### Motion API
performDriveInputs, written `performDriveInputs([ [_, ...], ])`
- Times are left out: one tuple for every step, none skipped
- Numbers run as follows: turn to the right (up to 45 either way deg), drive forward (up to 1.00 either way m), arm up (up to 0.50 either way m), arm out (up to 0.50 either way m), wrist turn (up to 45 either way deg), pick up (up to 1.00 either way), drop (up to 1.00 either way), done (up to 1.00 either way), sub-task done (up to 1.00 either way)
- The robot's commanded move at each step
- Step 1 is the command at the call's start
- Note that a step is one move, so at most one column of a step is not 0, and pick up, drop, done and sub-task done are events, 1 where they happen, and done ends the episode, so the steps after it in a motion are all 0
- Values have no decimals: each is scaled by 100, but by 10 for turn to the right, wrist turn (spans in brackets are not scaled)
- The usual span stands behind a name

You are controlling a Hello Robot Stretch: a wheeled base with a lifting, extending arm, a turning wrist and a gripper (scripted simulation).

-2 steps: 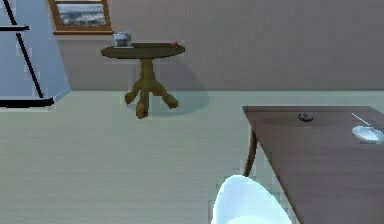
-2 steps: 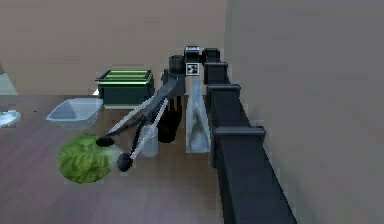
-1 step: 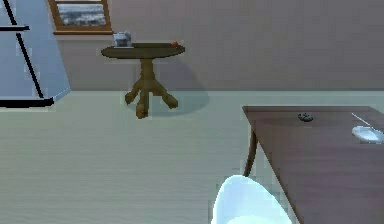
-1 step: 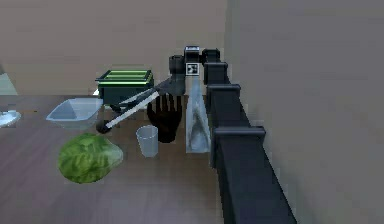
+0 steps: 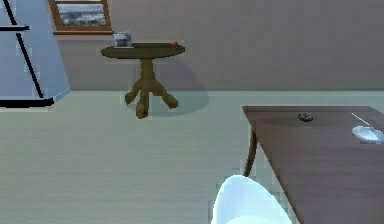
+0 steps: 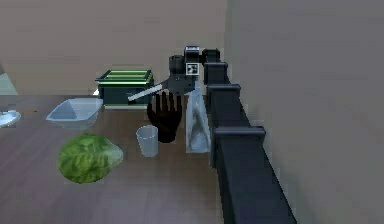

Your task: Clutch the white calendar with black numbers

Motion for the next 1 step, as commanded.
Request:
performDriveInputs([
  [0, 0, 0, 0, 450, 0, 0, 0, 0],
])
